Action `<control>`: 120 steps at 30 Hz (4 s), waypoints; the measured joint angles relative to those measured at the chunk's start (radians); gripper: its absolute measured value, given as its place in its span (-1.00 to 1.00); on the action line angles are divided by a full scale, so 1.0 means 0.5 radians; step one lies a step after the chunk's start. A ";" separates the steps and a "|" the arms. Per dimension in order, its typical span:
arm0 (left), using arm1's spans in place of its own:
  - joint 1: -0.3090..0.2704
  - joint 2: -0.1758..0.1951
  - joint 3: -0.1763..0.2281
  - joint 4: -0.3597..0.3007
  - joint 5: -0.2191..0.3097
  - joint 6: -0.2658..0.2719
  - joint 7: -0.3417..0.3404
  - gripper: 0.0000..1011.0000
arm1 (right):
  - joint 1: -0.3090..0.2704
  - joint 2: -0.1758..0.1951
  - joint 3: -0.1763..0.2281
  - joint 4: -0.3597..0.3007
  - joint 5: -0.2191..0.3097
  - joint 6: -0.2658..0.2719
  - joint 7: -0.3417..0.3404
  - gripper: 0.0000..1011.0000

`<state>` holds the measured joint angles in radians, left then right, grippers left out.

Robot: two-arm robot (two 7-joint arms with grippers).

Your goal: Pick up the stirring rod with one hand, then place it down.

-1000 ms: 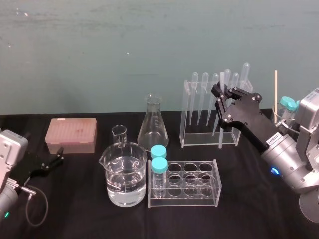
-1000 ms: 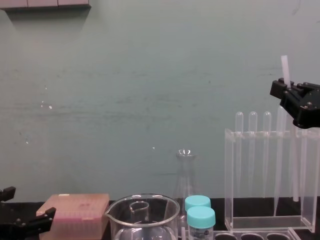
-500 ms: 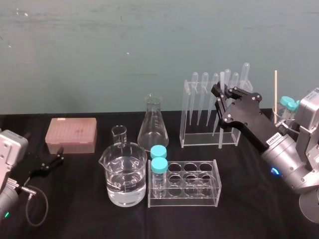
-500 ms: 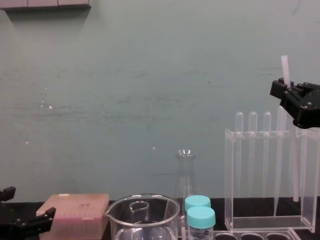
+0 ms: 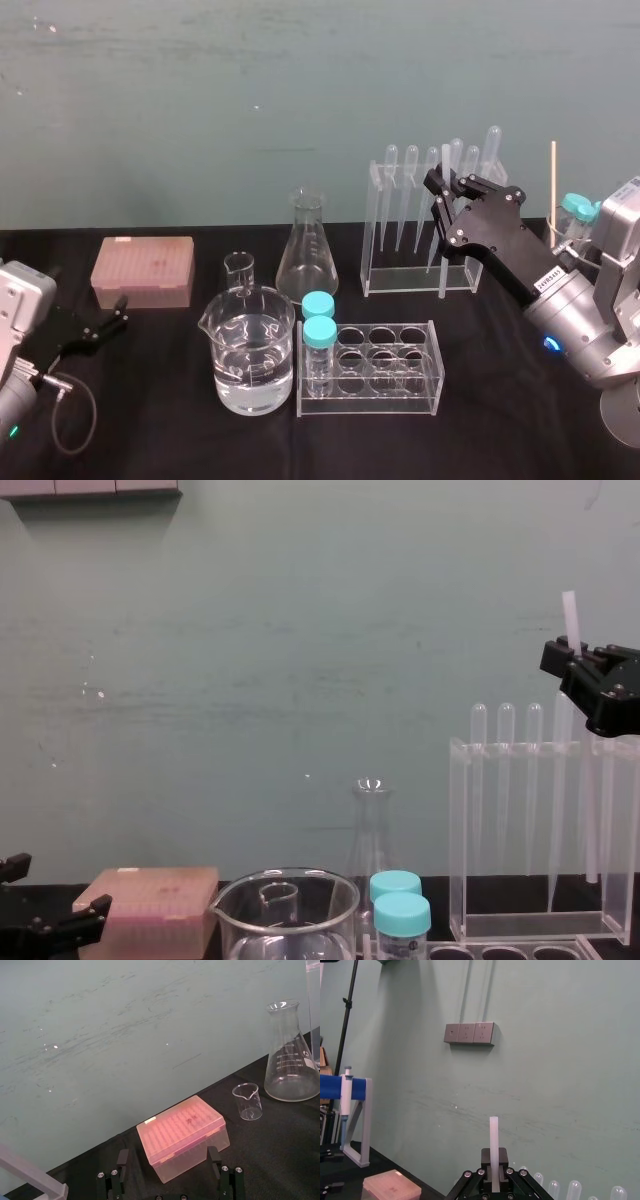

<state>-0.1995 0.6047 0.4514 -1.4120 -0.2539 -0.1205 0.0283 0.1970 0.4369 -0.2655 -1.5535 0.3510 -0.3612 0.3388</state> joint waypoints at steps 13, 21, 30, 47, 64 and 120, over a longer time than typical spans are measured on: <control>0.000 0.000 0.000 0.000 0.000 0.000 0.000 0.98 | 0.000 0.000 0.000 0.000 0.000 0.000 0.000 -0.86; 0.000 0.000 0.000 0.000 0.000 0.000 0.000 0.98 | 0.000 0.000 0.000 0.000 0.000 0.000 0.000 -0.86; 0.000 0.000 0.000 0.000 0.000 0.000 0.000 0.98 | 0.000 0.000 0.000 0.000 0.000 0.000 0.000 -0.86; 0.000 0.000 0.000 0.000 0.000 0.000 0.000 0.98 | 0.002 -0.013 0.004 0.002 -0.008 0.099 0.126 -0.86; 0.000 0.000 0.000 0.000 0.000 0.000 0.000 0.98 | 0.084 -0.070 -0.055 0.201 -0.011 0.069 0.375 -0.86; 0.000 0.000 0.000 0.000 0.000 0.000 0.000 0.98 | 0.190 -0.088 -0.157 0.485 -0.056 0.069 0.468 -0.54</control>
<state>-0.1995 0.6047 0.4514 -1.4120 -0.2539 -0.1205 0.0283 0.2922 0.3928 -0.3440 -1.3111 0.3230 -0.3269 0.5727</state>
